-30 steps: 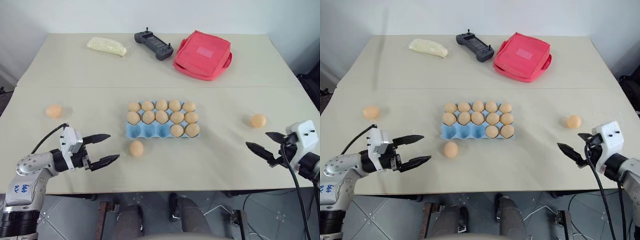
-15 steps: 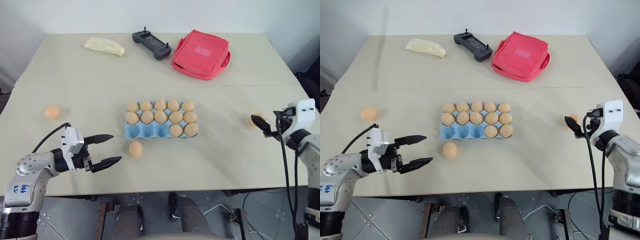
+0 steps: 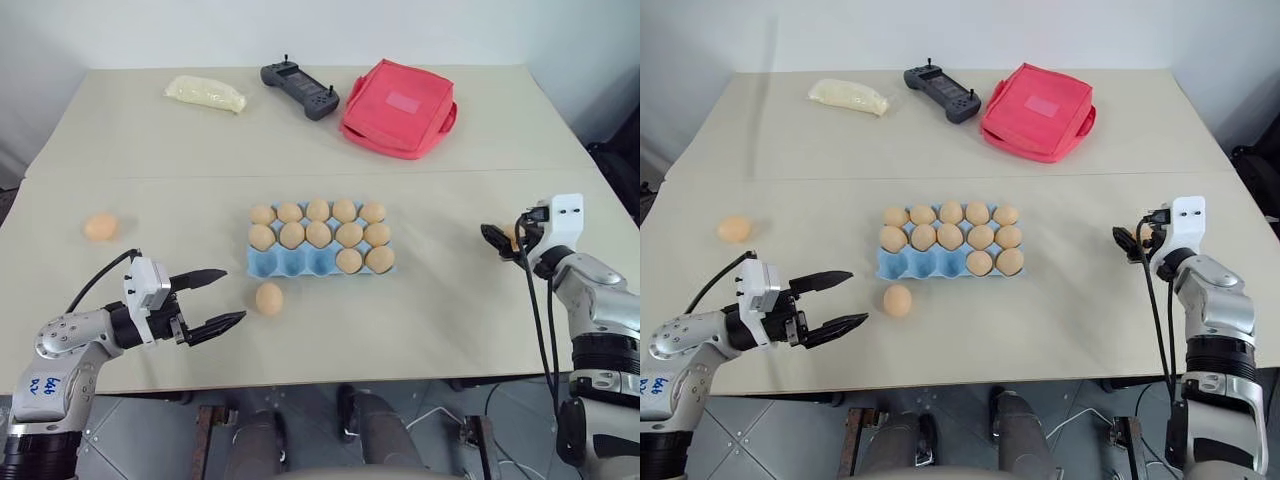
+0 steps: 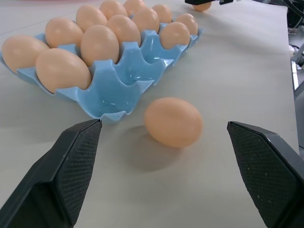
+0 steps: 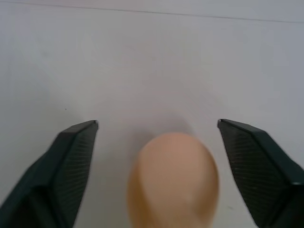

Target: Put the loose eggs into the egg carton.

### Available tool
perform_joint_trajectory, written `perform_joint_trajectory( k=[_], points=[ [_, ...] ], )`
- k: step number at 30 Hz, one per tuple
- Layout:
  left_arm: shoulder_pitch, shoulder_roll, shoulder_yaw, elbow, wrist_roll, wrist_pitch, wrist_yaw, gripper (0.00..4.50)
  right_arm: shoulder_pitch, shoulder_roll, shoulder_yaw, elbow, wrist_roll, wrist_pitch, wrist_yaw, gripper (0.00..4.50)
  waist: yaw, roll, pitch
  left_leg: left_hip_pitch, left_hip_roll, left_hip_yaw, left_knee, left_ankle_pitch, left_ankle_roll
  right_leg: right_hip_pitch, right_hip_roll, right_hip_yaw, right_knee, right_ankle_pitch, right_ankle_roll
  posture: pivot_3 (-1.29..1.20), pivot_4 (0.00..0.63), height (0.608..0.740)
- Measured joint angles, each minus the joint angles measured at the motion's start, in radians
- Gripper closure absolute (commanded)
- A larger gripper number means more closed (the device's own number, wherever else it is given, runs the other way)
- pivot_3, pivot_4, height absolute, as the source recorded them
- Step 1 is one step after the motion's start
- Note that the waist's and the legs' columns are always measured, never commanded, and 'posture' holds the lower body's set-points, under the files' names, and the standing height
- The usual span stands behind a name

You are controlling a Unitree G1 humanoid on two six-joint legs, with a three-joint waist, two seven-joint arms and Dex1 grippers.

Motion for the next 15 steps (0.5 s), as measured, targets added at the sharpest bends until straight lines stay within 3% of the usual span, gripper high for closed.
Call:
perform_joint_trajectory(
  k=[3, 5, 10, 15],
  points=[
    [0.001, 0.0, 0.0, -0.001, 0.0, 0.0, 0.007, 0.0, -0.011, 0.004, 0.006, 0.024, -0.002, -0.008, 0.001, 2.38, 0.0, 0.0, 0.0, 0.0, 0.0, 0.0, 0.0, 0.0, 0.0, 0.0, 0.0, 0.0, 0.0, 0.0, 0.0, 0.0, 0.15, 0.74],
    [0.002, -0.001, 0.0, -0.001, 0.0, 0.0, 0.009, 0.0, -0.014, 0.004, 0.006, 0.025, -0.003, -0.011, 0.001, 2.83, 0.0, 0.0, 0.0, 0.0, 0.0, 0.0, 0.0, 0.0, 0.0, 0.0, 0.0, 0.001, 0.0, 0.0, 0.0, 0.0, 0.15, 0.74],
    [0.002, -0.001, 0.0, -0.001, 0.0, -0.002, 0.017, 0.0, -0.004, 0.004, 0.006, -0.019, -0.008, -0.004, 0.004, 2.87, -0.001, 0.001, 0.0, 0.0, 0.0, 0.0, 0.0, 0.0, 0.0, 0.0, -0.001, 0.002, 0.001, 0.0, 0.0, 0.0, 0.15, 0.74],
    [0.001, -0.001, 0.0, -0.001, 0.0, -0.004, 0.017, 0.0, 0.002, 0.006, 0.02, -0.289, 0.046, 0.106, 0.027, 2.88, -0.004, 0.003, 0.0, 0.001, 0.002, 0.0, 0.0, 0.0, -0.001, -0.001, -0.001, 0.005, 0.002, 0.0, 0.0, 0.0, 0.15, 0.74]
  ],
)
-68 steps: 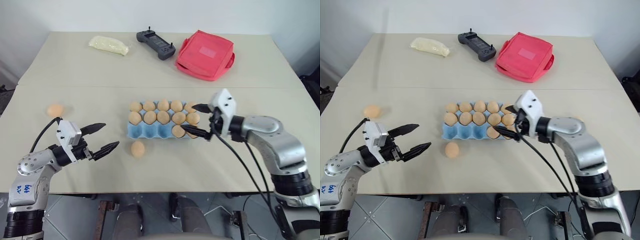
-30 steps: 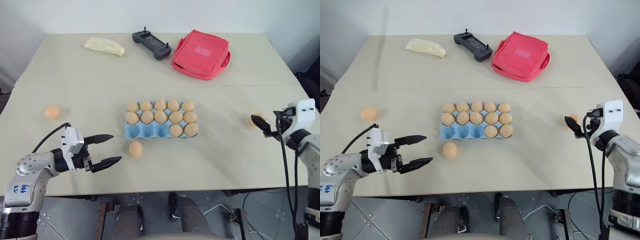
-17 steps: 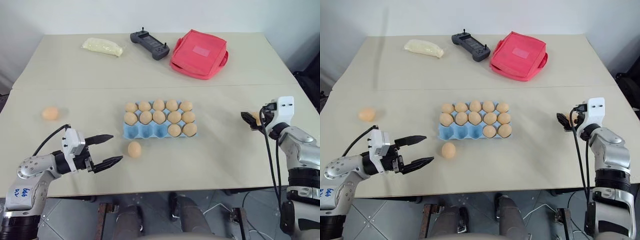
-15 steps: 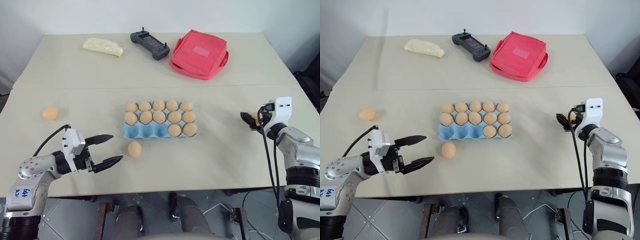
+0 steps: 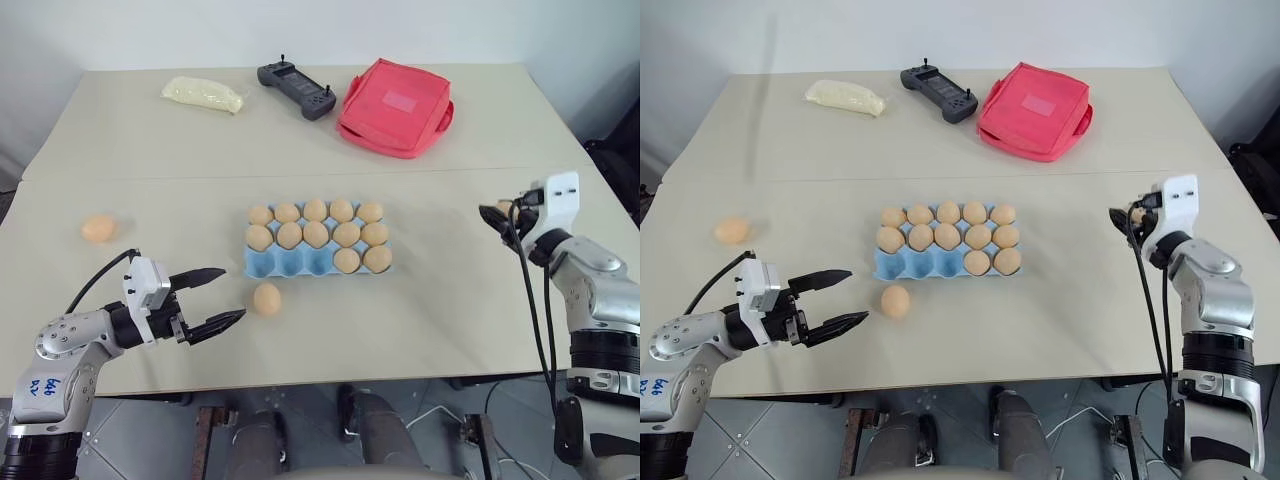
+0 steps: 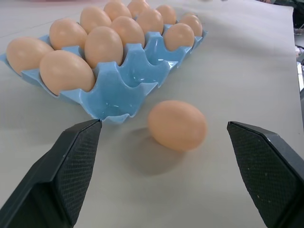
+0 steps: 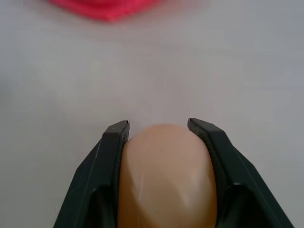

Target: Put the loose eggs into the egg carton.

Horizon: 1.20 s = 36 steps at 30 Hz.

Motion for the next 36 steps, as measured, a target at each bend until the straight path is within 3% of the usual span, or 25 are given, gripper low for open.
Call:
perform_joint_trajectory(
  k=[4, 10, 17, 25, 33, 36],
  points=[
    [-0.008, 0.0, 0.0, 0.002, 0.0, -0.001, 0.0, 0.0, -0.016, 0.047, 0.099, -0.259, 0.077, 0.152, 0.02, 2.88, -0.003, 0.0, 0.0, 0.001, 0.002, -0.001, 0.0, 0.0, -0.001, 0.0, 0.0, 0.001, 0.001, 0.0, -0.002, 0.0, 0.15, 0.74],
    [-0.021, 0.0, 0.0, 0.013, 0.001, -0.02, 0.003, 0.0, -0.074, 0.16, 0.269, -0.418, 0.133, 0.298, 0.02, 2.88, 0.0, 0.0, 0.0, -0.001, 0.001, -0.001, 0.0, 0.0, -0.002, -0.004, 0.0, -0.001, 0.003, -0.001, -0.003, 0.0, 0.15, 0.74],
    [-0.035, -0.003, 0.002, 0.015, 0.005, -0.048, 0.025, 0.0, -0.095, 0.254, 0.458, -0.426, 0.117, 0.281, 0.076, 2.88, 0.006, -0.001, 0.0, -0.005, 0.0, 0.003, 0.0, -0.001, -0.002, -0.009, 0.001, -0.006, 0.006, 0.0, -0.003, 0.0, 0.15, 0.74],
    [0.005, -0.004, 0.014, 0.01, 0.005, -0.056, 0.053, 0.0, -0.127, 0.315, 0.535, -0.363, 0.061, 0.218, 0.104, 2.88, 0.003, -0.001, -0.001, -0.005, 0.0, 0.006, 0.001, 0.0, -0.001, -0.013, 0.001, -0.004, 0.011, -0.001, -0.003, 0.0, 0.15, 0.74],
    [0.03, -0.004, 0.032, 0.005, 0.005, -0.056, 0.066, 0.0, -0.127, 0.33, 0.545, -0.333, 0.031, 0.191, 0.127, 0.18, 0.002, -0.001, -0.001, -0.005, 0.0, 0.006, 0.001, 0.0, -0.002, -0.013, 0.001, -0.003, 0.012, -0.001, -0.003, 0.0, 0.15, 0.74],
    [0.029, -0.004, 0.033, 0.005, 0.005, -0.056, 0.067, 0.0, -0.127, 0.334, 0.543, -0.331, 0.031, 0.191, 0.127, 0.04, 0.002, -0.001, -0.001, -0.005, 0.0, 0.007, 0.001, 0.0, -0.002, -0.014, 0.001, -0.003, 0.012, -0.001, -0.004, 0.0, 0.15, 0.74]
  ],
)
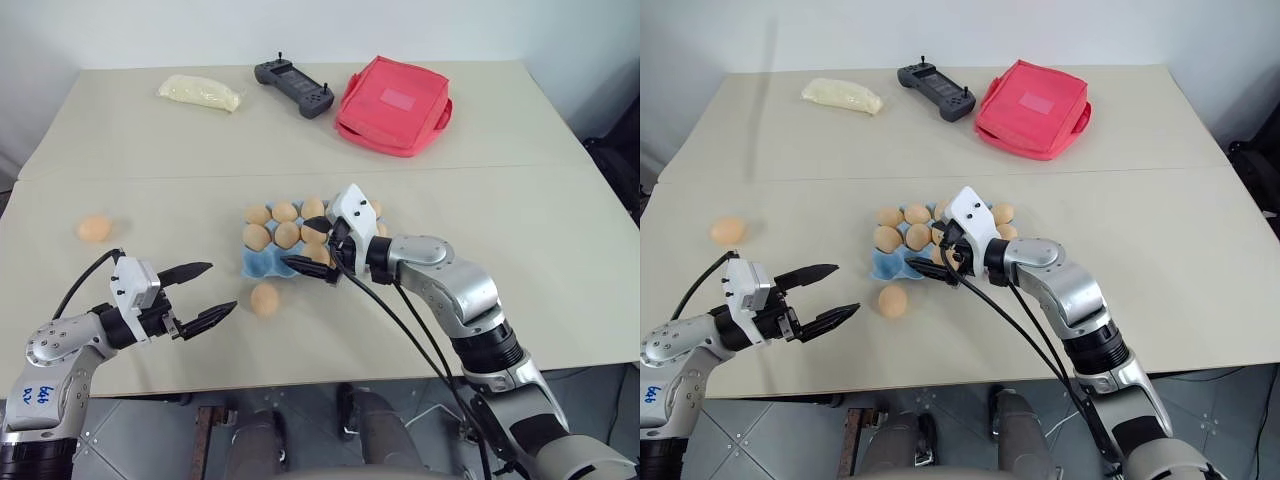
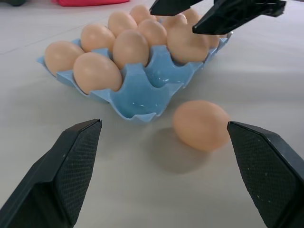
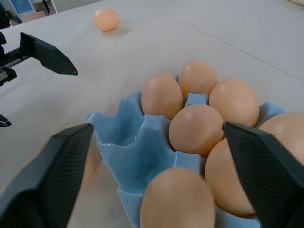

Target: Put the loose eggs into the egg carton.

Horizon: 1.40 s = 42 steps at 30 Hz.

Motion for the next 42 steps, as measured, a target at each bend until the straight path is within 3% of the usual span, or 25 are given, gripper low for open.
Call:
perform_joint_trajectory(
  k=[8, 24, 35, 42],
  points=[
    [-0.034, -0.004, 0.0, 0.002, 0.0, -0.004, 0.003, 0.0, 0.001, -0.042, -0.037, -0.016, 0.005, -0.009, 0.025, 0.04, 0.002, 0.0, 0.0, 0.0, 0.0, 0.0, 0.0, 0.0, 0.0, 0.0, 0.0, 0.0, 0.0, 0.0, 0.0, 0.0, 0.15, 0.74],
    [0.002, -0.015, 0.024, 0.006, 0.003, -0.024, 0.061, 0.0, 0.289, -0.43, -0.347, 0.008, 0.121, -0.268, 0.445, 0.04, 0.004, -0.001, 0.0, 0.002, 0.0, 0.003, 0.0, -0.001, 0.0, 0.001, 0.003, 0.003, -0.002, 0.0, 0.0, 0.0, 0.15, 0.74],
    [0.083, -0.023, 0.067, -0.025, 0.003, -0.028, 0.102, 0.0, 0.329, -0.458, -0.399, 0.061, 0.123, -0.325, 0.493, 0.04, 0.005, -0.001, 0.0, 0.003, 0.001, 0.007, 0.0, 0.0, 0.0, 0.0, 0.004, 0.007, -0.004, 0.0, 0.0, 0.0, 0.15, 0.74],
    [0.129, -0.041, 0.072, -0.204, 0.001, 0.064, 0.204, 0.0, 0.317, -0.455, -0.395, 0.061, 0.123, -0.325, 0.48, 0.04, 0.005, -0.001, 0.0, 0.003, 0.001, 0.008, 0.0, -0.001, 0.0, 0.0, 0.004, 0.009, -0.004, 0.001, 0.001, 0.0, 0.15, 0.74]
  ],
)
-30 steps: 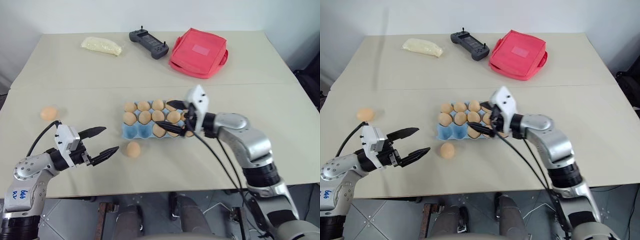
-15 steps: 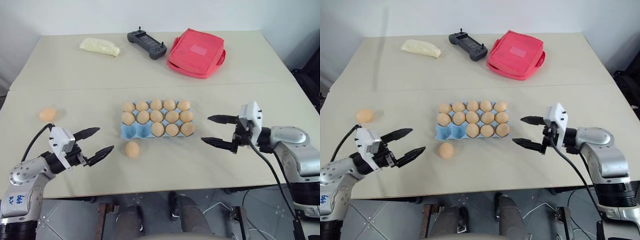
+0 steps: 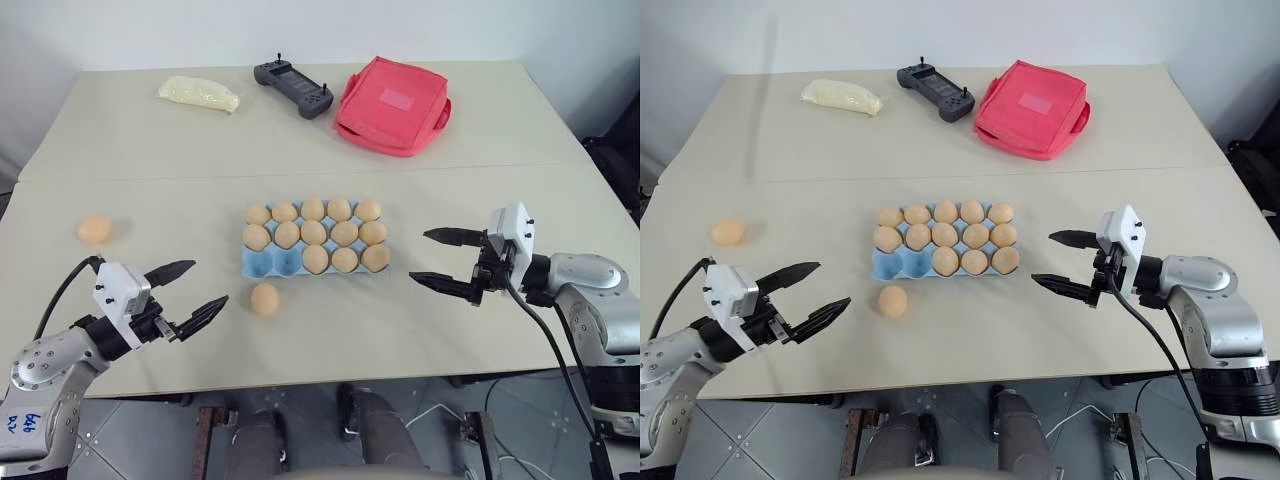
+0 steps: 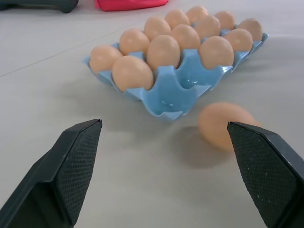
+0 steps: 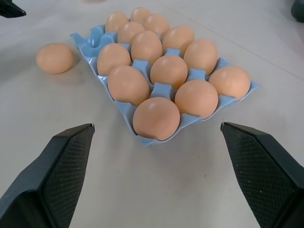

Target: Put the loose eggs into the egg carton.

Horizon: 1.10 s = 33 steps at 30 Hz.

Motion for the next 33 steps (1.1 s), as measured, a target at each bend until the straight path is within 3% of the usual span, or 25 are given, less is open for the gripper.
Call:
perform_joint_trajectory(
  k=[14, 23, 33],
  points=[
    [0.025, -0.12, -0.172, -0.306, 0.025, 0.366, 0.374, 0.0, -0.075, 0.006, 0.045, 0.044, -0.002, -0.001, 0.036, 0.04, 0.0, -0.001, 0.0, 0.001, 0.0, 0.0, 0.001, 0.001, 0.001, 0.0, 0.003, 0.007, 0.0, 0.0, 0.0, 0.0, 0.15, 0.74],
    [0.001, -0.225, -0.262, -0.346, 0.033, 0.521, 0.536, 0.0, -0.1, 0.009, 0.073, 0.075, -0.007, -0.001, 0.044, 0.04, 0.001, -0.001, 0.0, 0.001, 0.0, 0.0, 0.002, 0.001, 0.001, 0.001, 0.008, 0.013, 0.0, 0.001, 0.001, 0.0, 0.15, 0.74],
    [-0.098, -0.261, -0.356, -0.262, 0.078, 0.529, 0.551, 0.0, -0.109, 0.013, 0.075, 0.075, -0.013, 0.001, 0.04, 0.04, 0.001, -0.002, 0.0, 0.001, -0.013, -0.022, 0.003, 0.001, 0.001, 0.001, 0.011, 0.016, 0.0, 0.004, 0.0, 0.0, 0.15, 0.74]
  ],
)
